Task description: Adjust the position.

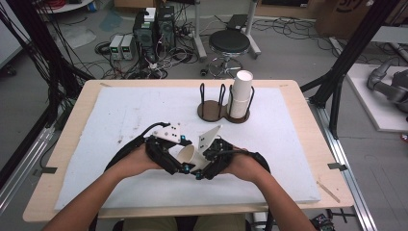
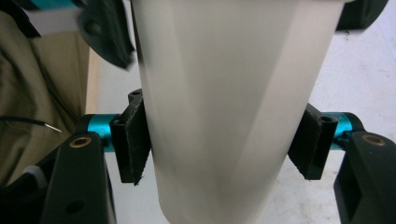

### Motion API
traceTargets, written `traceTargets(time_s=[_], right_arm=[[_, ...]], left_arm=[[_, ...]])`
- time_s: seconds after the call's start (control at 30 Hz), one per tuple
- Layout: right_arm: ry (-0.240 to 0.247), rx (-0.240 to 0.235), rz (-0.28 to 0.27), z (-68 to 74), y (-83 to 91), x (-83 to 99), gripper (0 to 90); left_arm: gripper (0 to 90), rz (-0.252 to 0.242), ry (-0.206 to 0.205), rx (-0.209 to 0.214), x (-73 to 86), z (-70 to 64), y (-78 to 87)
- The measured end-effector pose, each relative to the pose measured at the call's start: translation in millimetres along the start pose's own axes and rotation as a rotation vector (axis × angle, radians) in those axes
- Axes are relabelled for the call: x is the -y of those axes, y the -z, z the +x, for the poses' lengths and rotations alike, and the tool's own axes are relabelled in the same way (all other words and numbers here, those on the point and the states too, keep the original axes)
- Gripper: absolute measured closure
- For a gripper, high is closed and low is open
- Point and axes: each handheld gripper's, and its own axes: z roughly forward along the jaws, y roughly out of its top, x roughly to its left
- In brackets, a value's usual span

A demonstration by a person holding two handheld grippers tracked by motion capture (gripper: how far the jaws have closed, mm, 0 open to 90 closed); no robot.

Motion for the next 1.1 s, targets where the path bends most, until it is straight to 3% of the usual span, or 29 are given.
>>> traceTargets(time_s=[0.17, 0.47, 0.83, 1.0, 1.1], right_arm=[[-0.053, -0.027, -0.087, -2.5, 4.6, 10.0, 32.9], [-0.127, -0.009, -0.182, -5.7, 12.9, 30.1, 32.9], [-0.15, 0.073, -0.277, -4.3, 19.3, 48.9, 32.7], [-0.164, 0.132, -0.34, -1.5, 22.4, 59.2, 32.3], [-0.201, 0.178, -0.392, -0.6, 24.1, 66.9, 31.8]], left_arm=[[17.1, -0.105, 0.045, -0.003, 4.1, 1.1, 9.6], [17.0, -0.233, 0.106, -0.061, 21.9, 4.8, 25.3], [17.3, -0.351, 0.159, -0.143, 51.4, 7.2, 36.2], [17.4, -0.4, 0.194, -0.2, 65.6, 7.6, 41.0], [17.4, -0.42, 0.208, -0.229, 74.1, 7.9, 43.6]])
